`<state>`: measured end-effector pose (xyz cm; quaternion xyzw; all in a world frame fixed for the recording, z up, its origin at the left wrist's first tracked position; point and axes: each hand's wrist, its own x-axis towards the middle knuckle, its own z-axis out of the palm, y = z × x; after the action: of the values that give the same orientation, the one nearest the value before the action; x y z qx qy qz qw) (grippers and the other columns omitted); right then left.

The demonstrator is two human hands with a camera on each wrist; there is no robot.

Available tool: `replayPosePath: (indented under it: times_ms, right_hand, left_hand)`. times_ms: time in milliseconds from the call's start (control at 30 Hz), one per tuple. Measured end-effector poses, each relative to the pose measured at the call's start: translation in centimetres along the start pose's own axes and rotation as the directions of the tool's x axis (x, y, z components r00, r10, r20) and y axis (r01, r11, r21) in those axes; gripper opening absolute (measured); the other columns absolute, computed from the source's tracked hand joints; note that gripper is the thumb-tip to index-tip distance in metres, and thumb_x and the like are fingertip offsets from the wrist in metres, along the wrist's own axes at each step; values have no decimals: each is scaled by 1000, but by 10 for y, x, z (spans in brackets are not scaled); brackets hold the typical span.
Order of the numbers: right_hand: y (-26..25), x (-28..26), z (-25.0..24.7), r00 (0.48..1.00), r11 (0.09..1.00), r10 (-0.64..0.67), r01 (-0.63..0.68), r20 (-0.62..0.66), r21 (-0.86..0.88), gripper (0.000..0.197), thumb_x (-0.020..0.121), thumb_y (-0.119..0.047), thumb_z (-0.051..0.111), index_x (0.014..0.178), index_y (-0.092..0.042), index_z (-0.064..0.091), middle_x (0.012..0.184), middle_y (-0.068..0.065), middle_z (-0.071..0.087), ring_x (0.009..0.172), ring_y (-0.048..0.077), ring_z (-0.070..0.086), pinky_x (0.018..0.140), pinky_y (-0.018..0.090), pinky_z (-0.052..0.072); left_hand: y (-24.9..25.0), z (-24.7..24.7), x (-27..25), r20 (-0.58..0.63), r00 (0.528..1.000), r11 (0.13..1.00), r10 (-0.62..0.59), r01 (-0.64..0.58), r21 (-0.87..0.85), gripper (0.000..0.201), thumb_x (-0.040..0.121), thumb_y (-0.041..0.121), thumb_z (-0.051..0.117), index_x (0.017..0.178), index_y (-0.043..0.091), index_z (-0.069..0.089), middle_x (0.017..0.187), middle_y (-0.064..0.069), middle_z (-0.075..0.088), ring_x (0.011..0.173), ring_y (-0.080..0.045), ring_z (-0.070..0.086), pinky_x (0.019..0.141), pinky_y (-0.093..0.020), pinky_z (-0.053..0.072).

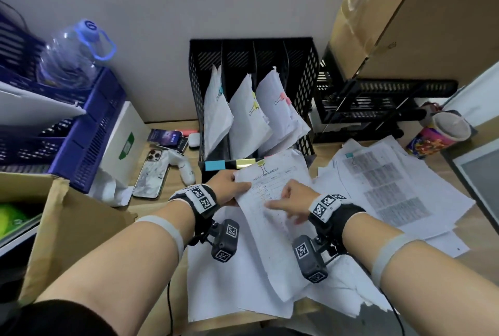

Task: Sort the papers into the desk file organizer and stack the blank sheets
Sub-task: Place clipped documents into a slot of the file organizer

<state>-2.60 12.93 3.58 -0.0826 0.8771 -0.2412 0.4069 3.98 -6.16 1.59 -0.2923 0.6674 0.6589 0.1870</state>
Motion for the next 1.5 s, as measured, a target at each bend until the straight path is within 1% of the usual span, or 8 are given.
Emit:
replayPosePath:
  times_ms: [100, 300, 500, 633, 833, 1233, 1400, 1500]
  right_hand:
    - [-26, -17, 15, 983, 997, 52, -41, 178, -64, 108, 54, -69, 78, 138, -22, 29, 118, 12, 56, 97, 29, 67, 72, 48, 61]
    - [-43, -17, 2, 961, 987, 9, -53, -276, -150, 63, 84, -13, 53, 140, -8, 25, 109, 18, 62, 97, 38, 66, 79, 46, 58]
    - [-52, -50, -61, 870, 979, -26, -76, -491, -188, 13, 91, -7, 45, 78, -4, 43, 83, 15, 54, 98, 36, 62, 75, 33, 47]
    - [-69, -70, -101, 769, 987, -115, 17, -629, -159, 18, 93, -9, 44, 87, 3, 55, 102, 24, 60, 104, 38, 60, 79, 35, 44]
    - [-109, -93, -128, 704, 885, -353, 466, -616, 26, 22, 90, -6, 48, 102, 8, 60, 104, 26, 66, 99, 38, 62, 89, 41, 52]
    - [-152, 6, -100, 838, 895, -444, 394, -318, -211, 12, 85, -3, 45, 86, 3, 55, 81, 19, 59, 76, 35, 55, 73, 35, 51]
    - [-155, 45, -83, 867, 921, -390, 373, -310, -114, 32, 89, -16, 49, 62, -18, 31, 58, 2, 42, 49, 17, 41, 44, 22, 25]
    - [-152, 63, -78, 888, 924, -378, 380, -260, -47, 24, 88, -14, 46, 65, -16, 41, 66, 8, 57, 59, 26, 57, 51, 29, 44]
  left_hand:
    - [27, 8, -4, 50, 994, 995, 92, -93, 20, 24, 89, -6, 55, 112, -4, 63, 99, -24, 67, 89, -36, 69, 85, -54, 59]
    - [81, 26, -18, 210, 947, 967, 244, -254, 22, 11, 94, 12, 64, 98, 6, 56, 94, -15, 67, 85, -32, 70, 84, -55, 59]
    - [111, 25, 0, 65, 904, 834, 423, -417, 362, 62, 93, 35, 64, 147, 36, 33, 89, -11, 61, 73, -25, 69, 71, -38, 62]
    - [118, 13, 23, -69, 917, 605, 392, -200, 770, 70, 88, 30, 53, 150, 42, 22, 116, -12, 52, 80, -29, 64, 69, -33, 55]
    - [112, -5, 31, -308, 865, 629, 396, -11, 778, 62, 90, 48, 54, 139, 19, 30, 136, -19, 42, 105, -39, 59, 77, -38, 47]
    - [119, -35, 18, -405, 761, 645, 507, -23, 764, 30, 92, 21, 48, 120, 17, 38, 86, -10, 59, 73, -33, 55, 67, -37, 48]
    - [124, -35, 17, -410, 749, 641, 520, -26, 767, 18, 89, 11, 46, 106, 17, 41, 79, -8, 56, 70, -32, 54, 63, -35, 40]
    - [124, -33, 17, -391, 755, 644, 527, -55, 763, 21, 89, 11, 47, 108, 18, 42, 79, -8, 59, 72, -33, 60, 65, -39, 49]
